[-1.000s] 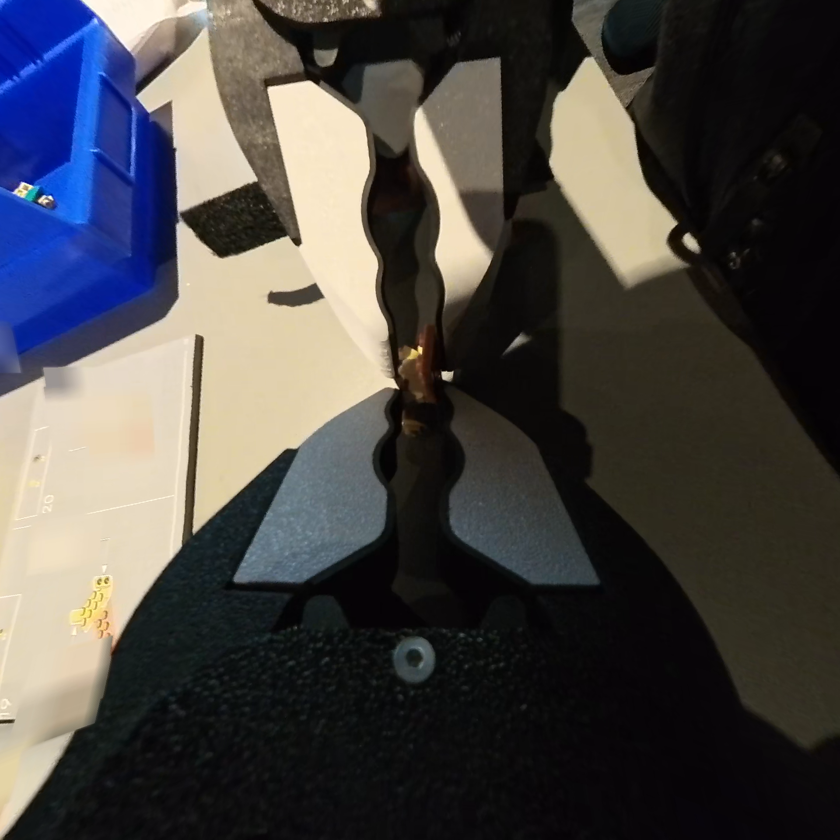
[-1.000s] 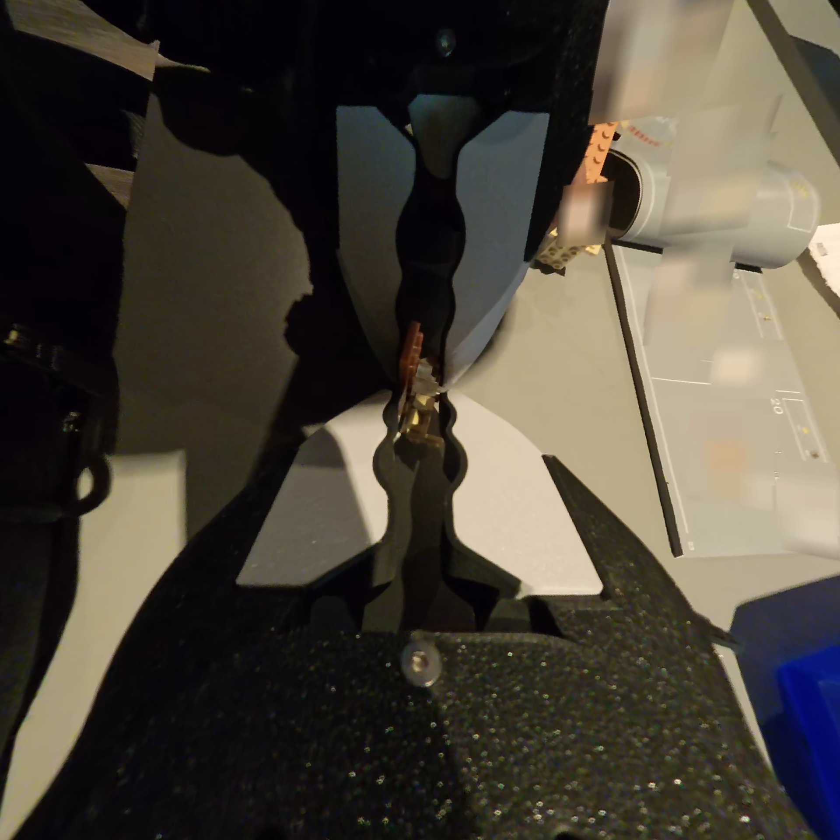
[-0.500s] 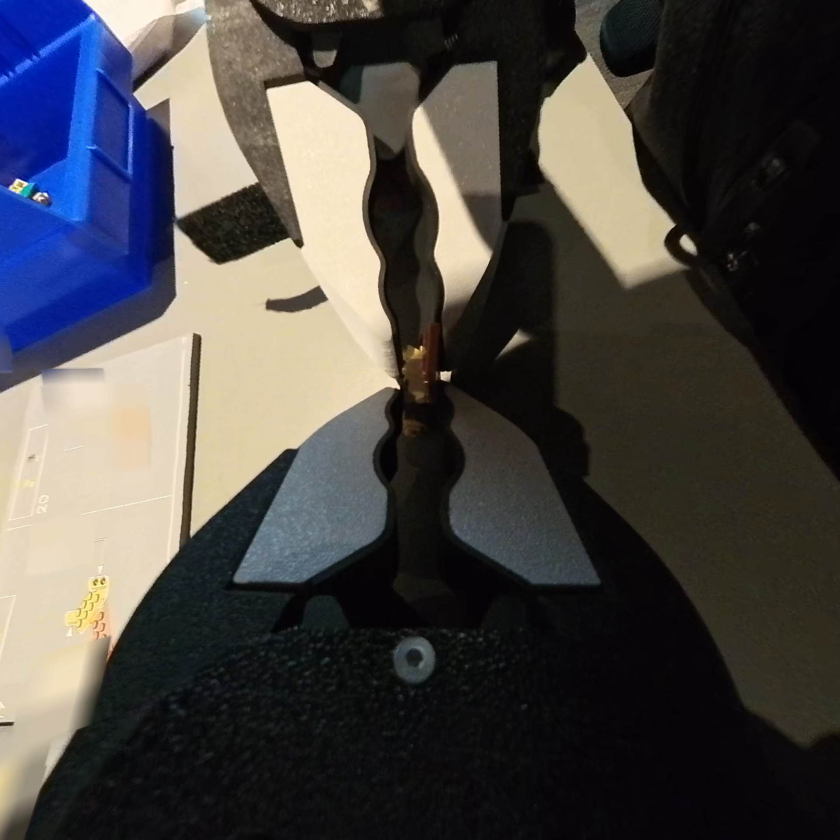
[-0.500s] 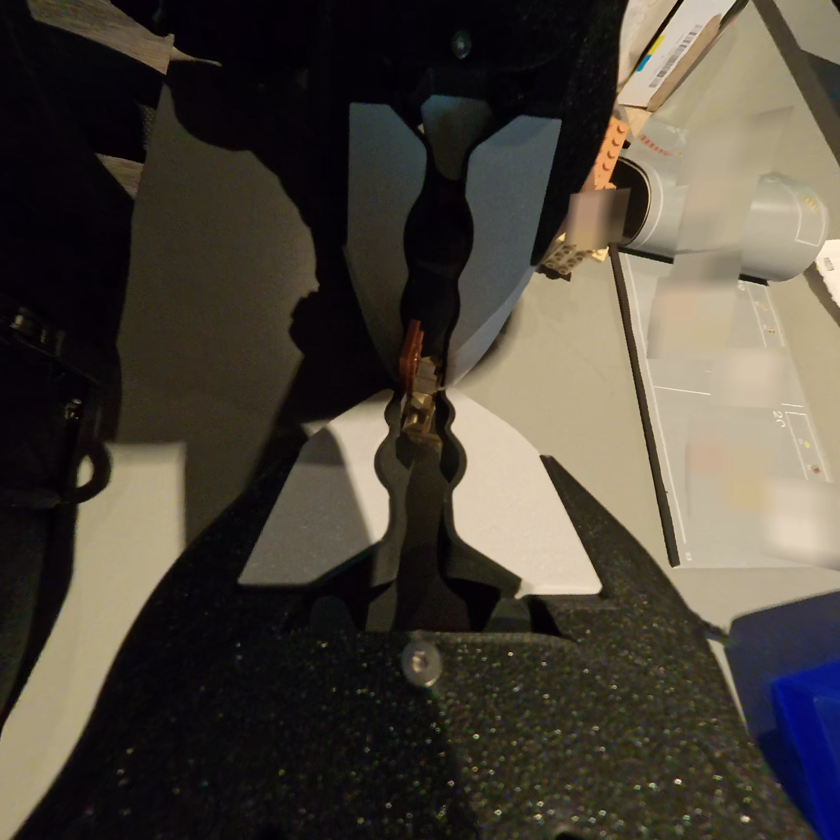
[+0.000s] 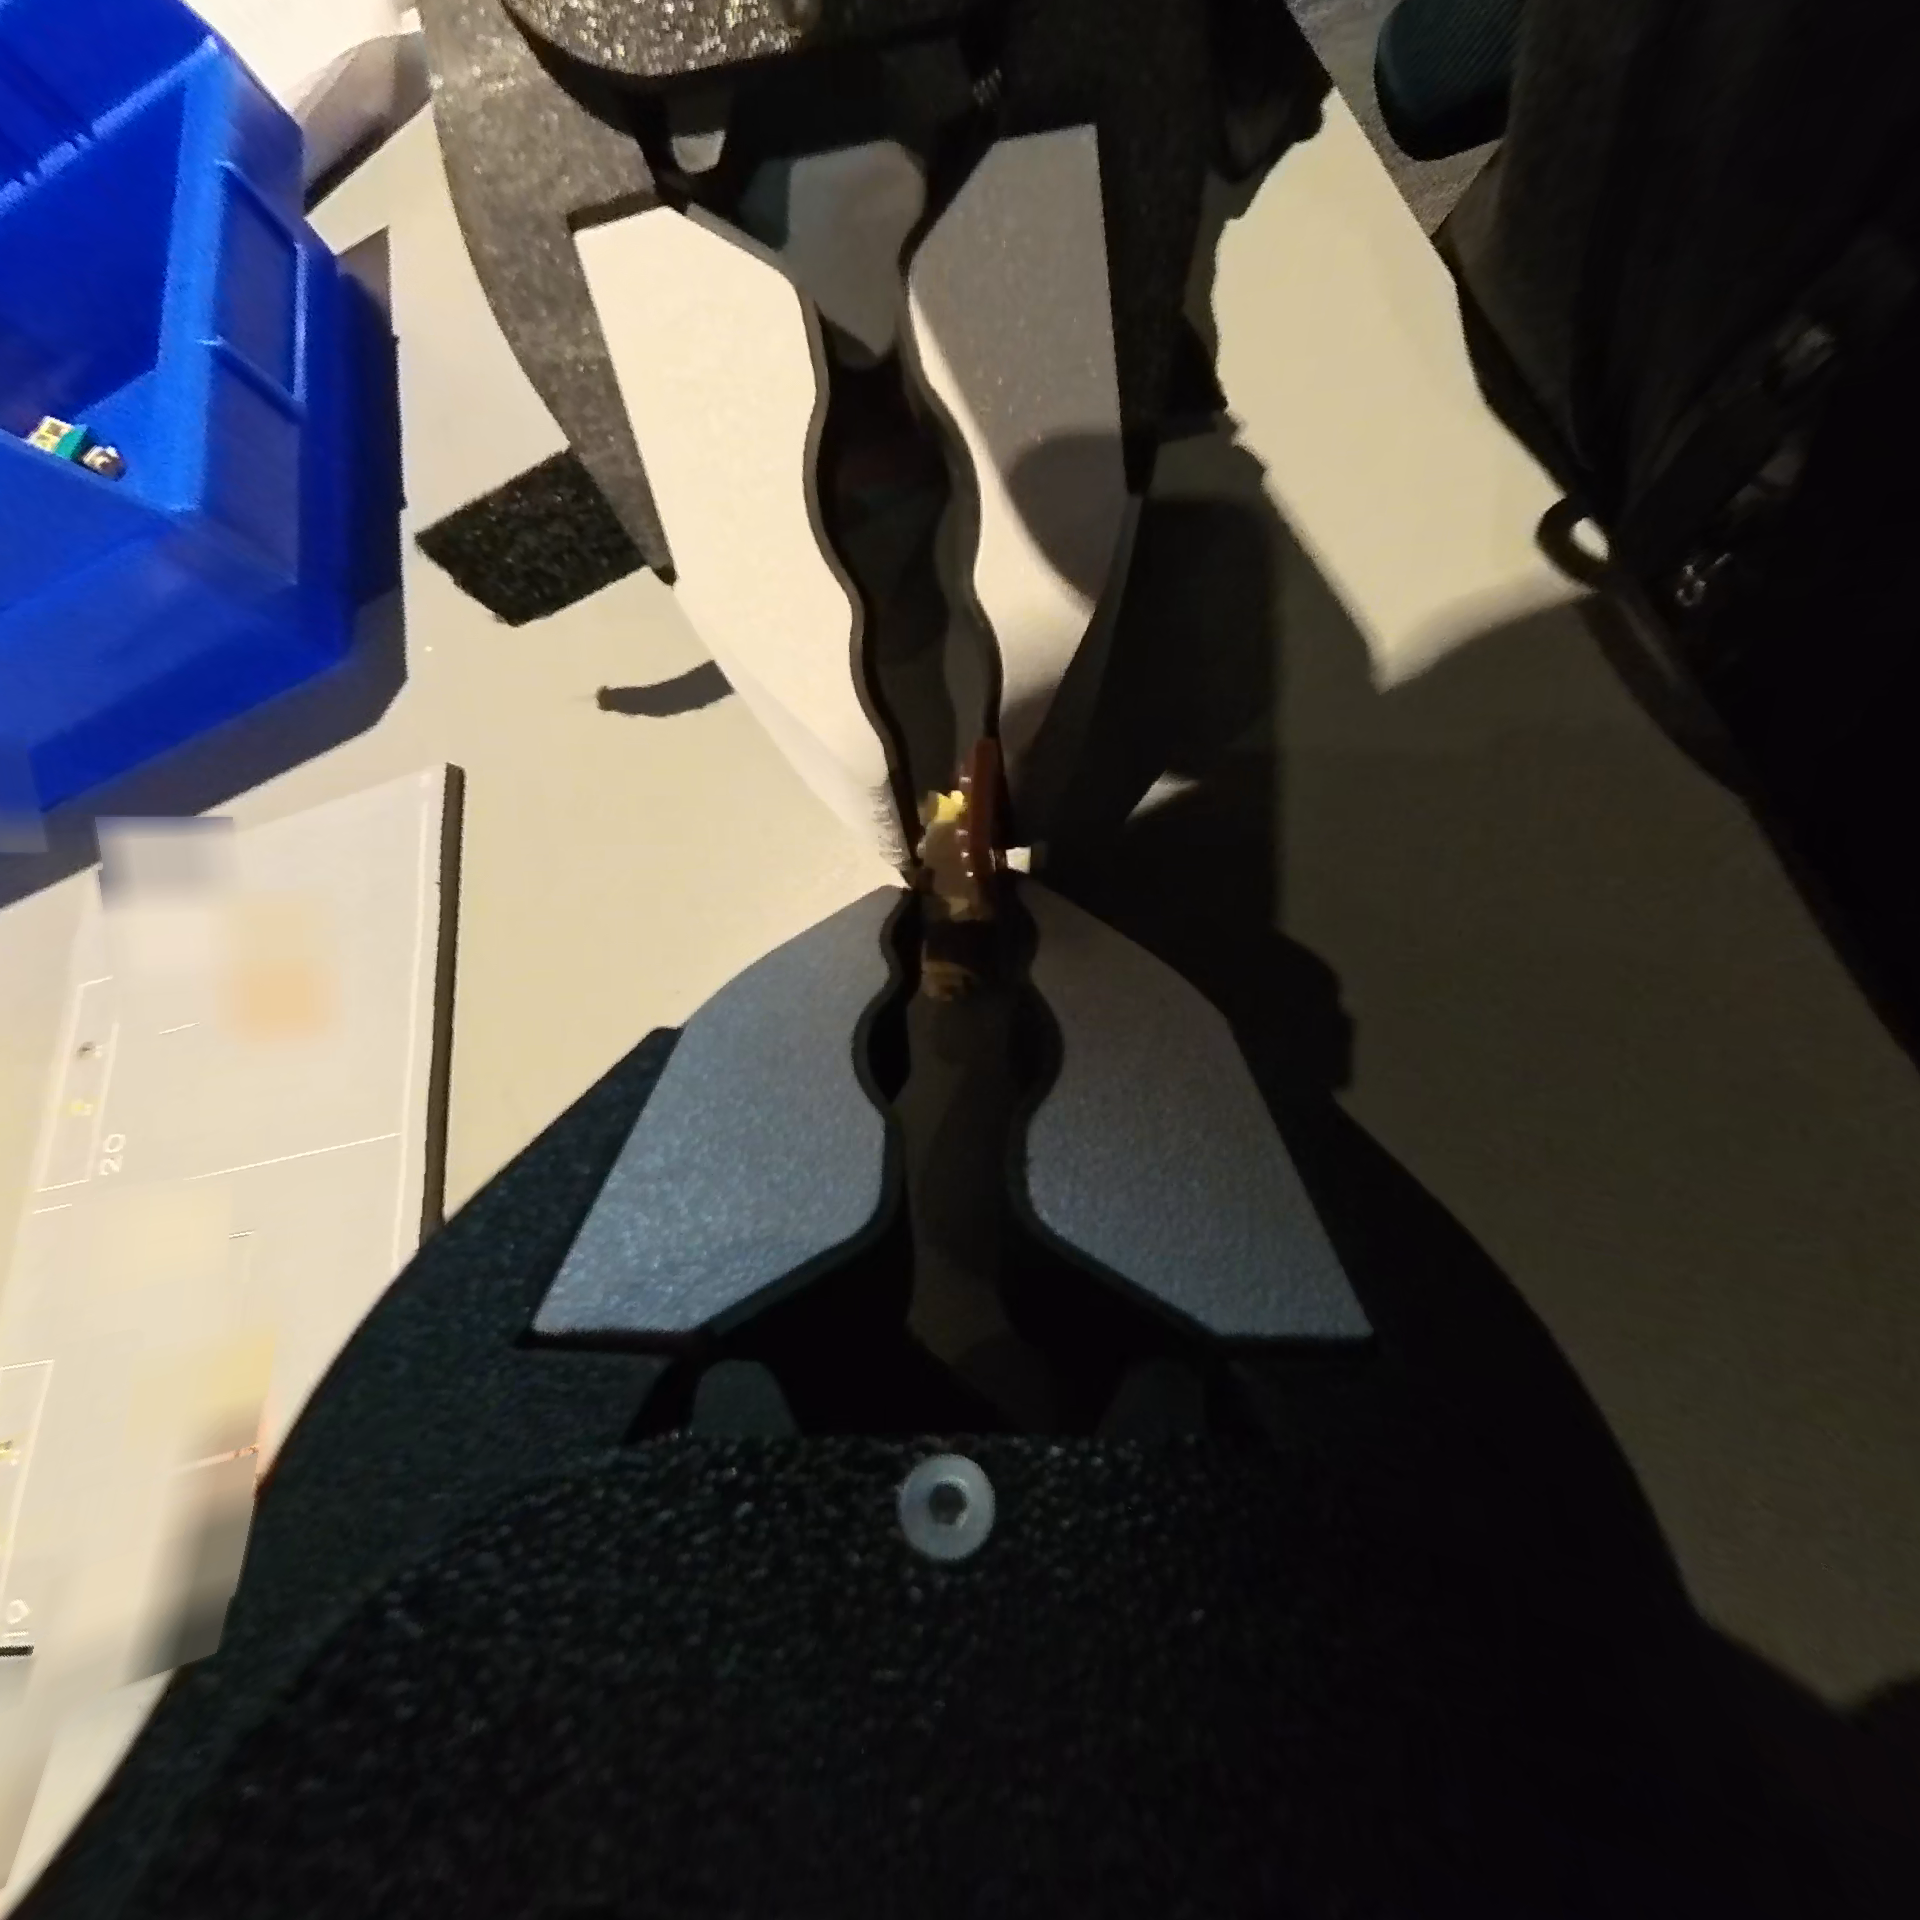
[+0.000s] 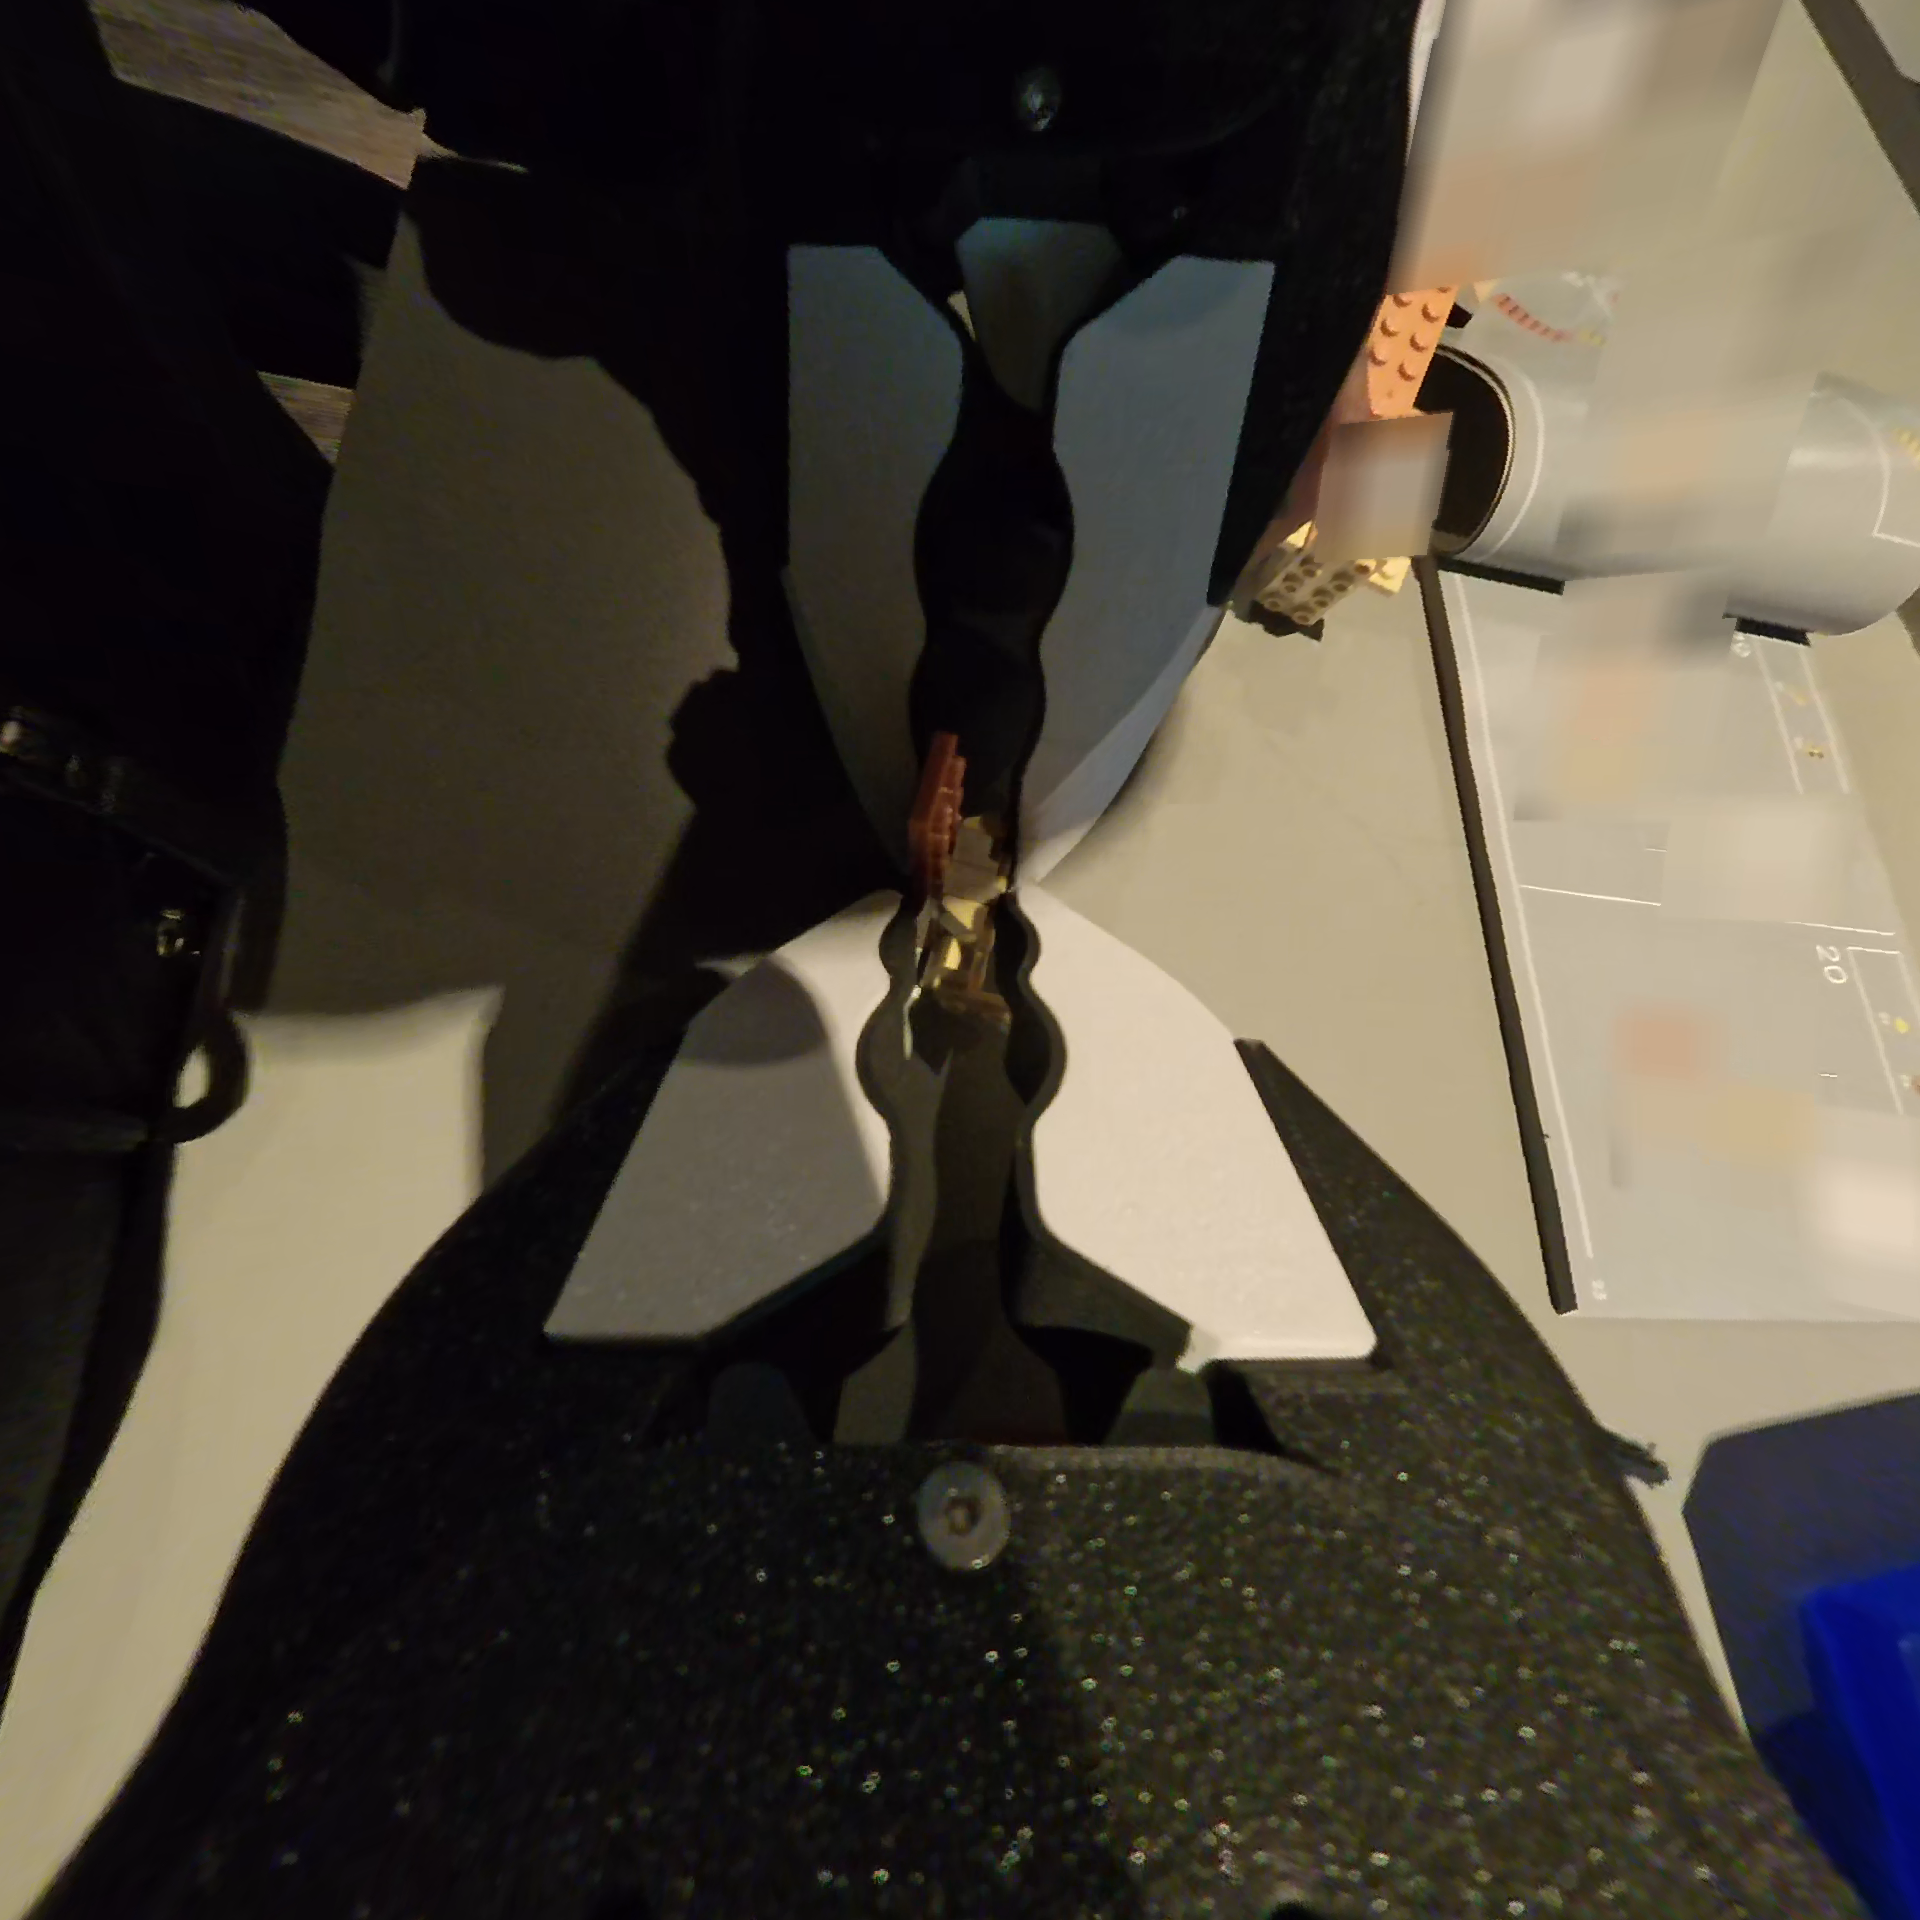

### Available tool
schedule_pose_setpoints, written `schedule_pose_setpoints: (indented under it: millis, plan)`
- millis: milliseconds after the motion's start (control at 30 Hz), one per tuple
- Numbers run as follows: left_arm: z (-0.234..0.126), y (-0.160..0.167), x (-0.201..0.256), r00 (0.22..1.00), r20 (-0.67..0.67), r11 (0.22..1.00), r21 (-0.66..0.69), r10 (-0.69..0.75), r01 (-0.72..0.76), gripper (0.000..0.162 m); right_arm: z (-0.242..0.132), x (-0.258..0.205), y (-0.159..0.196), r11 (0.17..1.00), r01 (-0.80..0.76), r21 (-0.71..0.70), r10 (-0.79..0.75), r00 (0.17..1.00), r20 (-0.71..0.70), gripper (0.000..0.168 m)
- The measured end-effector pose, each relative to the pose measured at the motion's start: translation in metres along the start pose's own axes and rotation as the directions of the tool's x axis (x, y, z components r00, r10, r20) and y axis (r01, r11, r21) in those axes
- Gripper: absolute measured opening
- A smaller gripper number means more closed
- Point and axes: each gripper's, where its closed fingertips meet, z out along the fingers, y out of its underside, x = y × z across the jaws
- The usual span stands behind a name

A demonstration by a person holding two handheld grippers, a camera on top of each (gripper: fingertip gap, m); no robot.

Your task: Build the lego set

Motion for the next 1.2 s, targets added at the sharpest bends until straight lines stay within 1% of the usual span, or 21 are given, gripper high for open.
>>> schedule_pose_setpoints:
  millis: [67,200,333,500,567,700,800,967,1067,1133,1200]
  plan:
    - [0.0,0.0,0.0,1.0,0.003,1.0,-0.004,-0.007,0.007,0.014,0.0,0.0,0.0,1.0,0.001,0.003,-0.001,1.0,0.001,0.015]
    - [-0.001,0.0,-0.003,0.998,0.065,1.0,-0.018,0.022,-0.021,0.014,0.0,0.003,0.002,1.0,0.024,-0.011,-0.025,0.999,-0.047,0.015]
    - [-0.004,0.002,-0.005,0.984,0.149,0.994,-0.049,0.099,-0.093,0.014,-0.005,0.007,0.007,0.999,0.027,-0.036,-0.031,0.995,-0.097,0.025]
    - [-0.01,0.005,0.001,0.975,0.187,0.991,-0.081,0.123,-0.109,0.015,-0.012,0.003,0.012,0.997,0.047,-0.06,-0.054,0.992,-0.116,0.028]
    - [-0.011,0.003,0.005,0.973,0.192,0.99,-0.077,0.129,-0.116,0.018,-0.013,0.0,0.012,0.996,0.056,-0.064,-0.064,0.991,-0.121,0.028]
    - [-0.016,0.0,0.008,0.954,0.257,0.987,-0.079,0.155,-0.139,0.029,-0.015,-0.006,0.012,0.995,0.071,-0.074,-0.081,0.987,-0.14,0.027]
    - [-0.022,0.002,0.013,0.958,0.264,0.992,-0.074,0.114,-0.098,0.035,-0.015,-0.011,0.01,0.995,0.07,-0.076,-0.081,0.986,-0.149,0.027]
    - [-0.037,0.015,0.025,0.968,0.251,0.996,-0.093,0.018,0.006,0.036,-0.018,-0.017,0.009,0.996,0.05,-0.078,-0.063,0.984,-0.17,0.024]
    - [-0.047,0.013,0.028,0.959,0.262,0.991,-0.049,-0.107,0.124,0.03,-0.021,-0.017,0.008,0.998,0.02,-0.065,-0.032,0.98,-0.196,0.022]
    - [-0.048,0.002,0.027,0.937,0.266,0.974,0.024,-0.225,0.227,0.024,-0.021,-0.016,0.007,0.999,-0.009,-0.05,-0.002,0.976,-0.217,0.021]
    - [-0.043,-0.013,0.029,0.922,0.236,0.952,0.096,-0.307,0.292,0.014,-0.021,-0.014,0.005,0.999,-0.038,-0.033,0.029,0.973,-0.23,0.021]
